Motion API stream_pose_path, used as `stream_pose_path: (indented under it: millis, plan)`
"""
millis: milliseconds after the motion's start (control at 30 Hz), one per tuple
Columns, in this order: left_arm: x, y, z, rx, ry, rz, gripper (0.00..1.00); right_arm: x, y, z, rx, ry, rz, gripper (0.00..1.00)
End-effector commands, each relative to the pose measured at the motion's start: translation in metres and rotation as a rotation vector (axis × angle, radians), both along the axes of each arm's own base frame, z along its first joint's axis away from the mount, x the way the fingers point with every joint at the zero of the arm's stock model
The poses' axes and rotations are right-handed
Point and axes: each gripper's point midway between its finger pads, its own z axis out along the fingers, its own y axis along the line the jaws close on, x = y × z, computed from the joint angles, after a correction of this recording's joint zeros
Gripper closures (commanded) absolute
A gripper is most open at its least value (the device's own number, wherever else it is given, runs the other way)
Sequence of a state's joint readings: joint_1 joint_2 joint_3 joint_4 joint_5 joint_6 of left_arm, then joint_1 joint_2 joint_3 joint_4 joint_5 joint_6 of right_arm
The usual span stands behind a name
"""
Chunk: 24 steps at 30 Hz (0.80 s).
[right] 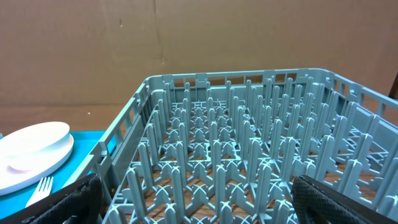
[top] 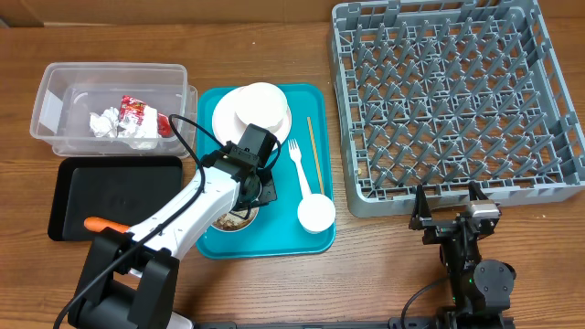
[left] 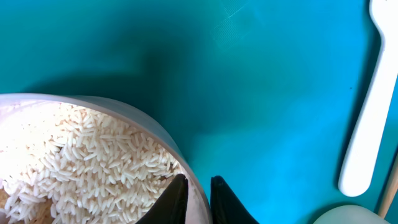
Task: Sort waste into correct bins and load items into the dishwasher
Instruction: 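Lower left gripper and pinch the rim of the rice bowl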
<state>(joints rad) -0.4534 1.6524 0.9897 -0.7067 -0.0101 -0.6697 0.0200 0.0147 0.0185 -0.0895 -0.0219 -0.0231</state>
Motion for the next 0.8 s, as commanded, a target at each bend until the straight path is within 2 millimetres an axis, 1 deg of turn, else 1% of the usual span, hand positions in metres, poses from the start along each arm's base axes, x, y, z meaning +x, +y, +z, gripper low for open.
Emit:
stream_pose_path:
  millis: [0, 300, 567, 767]
  plan:
    - [0.0007, -0.0025, -0.0004, -0.004, 0.006, -0.028, 0.85, 0.0, -0.0008, -0.0008, 0.0, -0.008, -0.003, 0.0]
    - [-0.001, -0.0083, -0.0002, 0.011, -0.006, -0.053, 0.83, 0.0, -0.0008, -0.0008, 0.0, -0.008, -0.003, 0.0]
    - [-0.001, -0.008, -0.0003, 0.015, -0.007, -0.054, 0.81, 0.0, -0.0008, -0.0008, 0.0, -0.008, -0.003, 0.0]
    - [-0.0027, -0.0073, -0.0007, 0.017, 0.0, -0.052, 0.82, 0.0, -0.0008, -0.0009, 0.0, -0.008, -0.003, 0.0]
